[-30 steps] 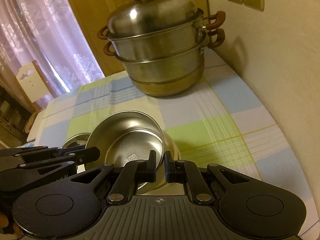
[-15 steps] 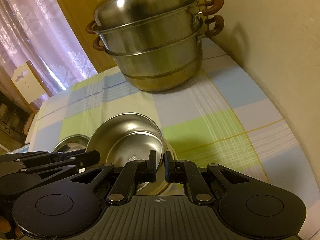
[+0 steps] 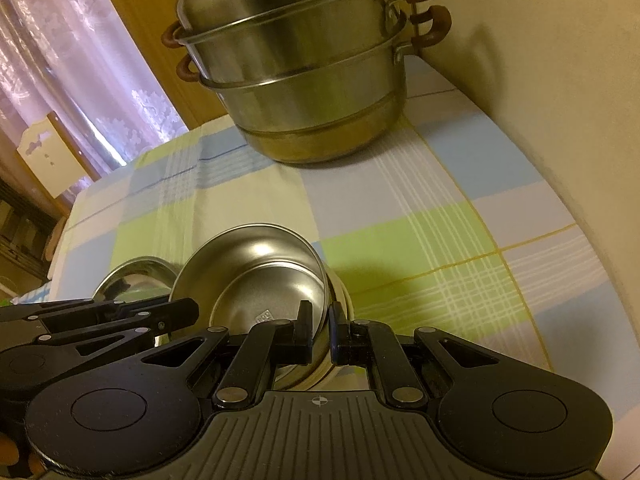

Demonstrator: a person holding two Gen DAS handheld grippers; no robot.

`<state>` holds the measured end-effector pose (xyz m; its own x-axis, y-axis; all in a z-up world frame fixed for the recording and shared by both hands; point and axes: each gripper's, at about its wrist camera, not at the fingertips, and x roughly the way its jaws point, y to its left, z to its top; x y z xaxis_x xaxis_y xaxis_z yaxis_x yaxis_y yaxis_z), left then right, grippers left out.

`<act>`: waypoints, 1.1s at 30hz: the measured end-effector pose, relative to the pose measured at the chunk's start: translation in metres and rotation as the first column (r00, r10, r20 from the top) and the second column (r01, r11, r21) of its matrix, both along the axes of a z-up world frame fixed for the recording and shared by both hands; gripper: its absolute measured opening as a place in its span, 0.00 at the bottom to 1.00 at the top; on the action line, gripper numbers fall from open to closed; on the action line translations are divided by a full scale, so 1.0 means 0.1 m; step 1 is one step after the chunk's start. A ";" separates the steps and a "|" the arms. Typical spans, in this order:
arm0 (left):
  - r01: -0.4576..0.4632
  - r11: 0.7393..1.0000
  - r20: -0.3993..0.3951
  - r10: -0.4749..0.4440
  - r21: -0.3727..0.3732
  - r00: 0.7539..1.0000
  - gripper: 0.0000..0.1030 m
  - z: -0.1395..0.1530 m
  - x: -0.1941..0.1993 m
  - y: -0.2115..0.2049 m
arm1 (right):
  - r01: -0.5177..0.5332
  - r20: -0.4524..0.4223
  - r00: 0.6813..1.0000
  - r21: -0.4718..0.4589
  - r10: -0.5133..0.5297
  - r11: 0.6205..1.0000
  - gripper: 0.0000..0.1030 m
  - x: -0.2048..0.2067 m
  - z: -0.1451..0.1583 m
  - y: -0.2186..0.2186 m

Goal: Organize plates and bowls
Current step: 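Lift the steel bowl with both grippers and lower it into the cream bowls, then open both grippers and pull them back from the bowl stack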

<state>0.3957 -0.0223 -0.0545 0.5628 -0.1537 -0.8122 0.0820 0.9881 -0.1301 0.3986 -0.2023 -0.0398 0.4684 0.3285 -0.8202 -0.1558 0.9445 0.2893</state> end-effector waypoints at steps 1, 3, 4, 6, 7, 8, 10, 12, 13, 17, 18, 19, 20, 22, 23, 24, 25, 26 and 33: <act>0.000 1.000 -0.002 0.000 0.001 1.000 0.07 -0.01 0.01 0.00 | 0.001 -0.002 1.000 0.000 -0.001 1.000 0.08 0.00 -0.01 0.00; 0.002 1.000 -0.001 -0.002 0.003 1.000 0.07 -0.02 0.02 -0.01 | 0.001 -0.005 1.000 0.000 -0.001 1.000 0.08 0.01 -0.03 0.00; 0.002 1.000 -0.004 -0.002 0.003 1.000 0.07 -0.03 0.02 0.00 | 0.000 -0.006 1.000 0.000 0.000 1.000 0.08 0.01 -0.03 0.00; 0.002 1.000 -0.012 -0.002 -0.001 1.000 0.07 -0.04 0.03 0.00 | 0.004 -0.008 1.000 0.000 -0.004 1.000 0.08 0.02 -0.04 -0.01; 0.003 1.000 -0.014 -0.003 0.000 1.000 0.08 -0.05 0.02 -0.01 | 0.006 -0.006 1.000 -0.002 -0.006 1.000 0.08 0.02 -0.05 -0.01; 0.002 1.000 -0.014 -0.002 0.001 1.000 0.08 -0.06 0.02 -0.01 | 0.009 -0.003 1.000 -0.001 -0.009 1.000 0.08 0.02 -0.05 -0.01; 0.001 1.000 -0.014 -0.001 0.004 1.000 0.08 -0.06 0.02 -0.01 | 0.014 0.002 1.000 0.002 -0.014 1.000 0.08 0.02 -0.04 -0.02; 0.000 1.000 -0.012 0.000 0.005 1.000 0.08 -0.06 0.02 -0.01 | 0.013 0.005 1.000 -0.001 -0.013 1.000 0.08 0.02 -0.03 -0.01; 0.001 1.000 -0.011 -0.001 0.005 1.000 0.08 -0.06 0.01 -0.01 | 0.011 0.006 1.000 -0.003 -0.011 1.000 0.08 0.02 -0.03 -0.01; 0.002 1.000 -0.003 -0.002 0.009 1.000 0.08 -0.03 -0.01 0.00 | 0.004 0.010 1.000 -0.016 -0.004 1.000 0.08 0.01 -0.03 0.00; 0.002 1.000 0.000 -0.002 0.009 1.000 0.08 -0.02 -0.01 -0.01 | 0.001 0.014 1.000 -0.021 -0.001 1.000 0.08 0.00 -0.03 0.01; 0.001 1.000 0.001 -0.001 0.010 1.000 0.08 -0.01 -0.02 0.00 | 0.001 0.019 1.000 -0.026 0.000 1.000 0.09 -0.01 -0.03 0.01; 0.001 1.000 0.003 -0.001 0.011 1.000 0.09 0.00 -0.03 0.00 | -0.003 0.027 1.000 -0.030 0.003 1.000 0.11 -0.02 -0.02 0.01; 0.000 1.000 0.009 0.000 0.015 1.000 0.10 0.02 -0.05 0.00 | -0.005 0.036 0.999 -0.035 0.007 0.999 0.25 -0.04 -0.01 0.02; 0.000 1.000 0.012 -0.001 0.015 1.000 0.10 0.04 -0.07 0.00 | -0.005 0.041 0.999 -0.035 0.007 0.999 0.36 -0.05 0.00 0.02; 0.000 1.000 0.015 0.000 0.016 1.000 0.10 0.05 -0.09 0.00 | -0.005 0.044 0.999 -0.032 0.006 0.999 0.38 -0.07 0.01 0.01; 0.000 1.000 0.017 0.000 0.015 1.000 0.10 0.07 -0.10 0.00 | -0.003 0.048 0.999 -0.028 0.005 1.000 0.39 -0.08 0.01 0.00; -0.002 1.000 0.019 0.001 0.014 1.000 0.10 0.08 -0.12 0.00 | -0.003 0.050 0.999 -0.026 0.004 1.000 0.39 -0.10 0.02 0.00; -0.009 1.000 0.036 0.008 0.024 0.999 0.11 0.19 -0.31 0.03 | -0.017 0.064 0.998 -0.013 0.018 1.000 0.40 -0.27 0.10 -0.03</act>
<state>0.3651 -0.0196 -0.0352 0.5925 -0.1293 -0.7951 0.0774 0.9916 -0.1035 0.3713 -0.2050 -0.0300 0.5145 0.3267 -0.7928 -0.1901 0.9450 0.2660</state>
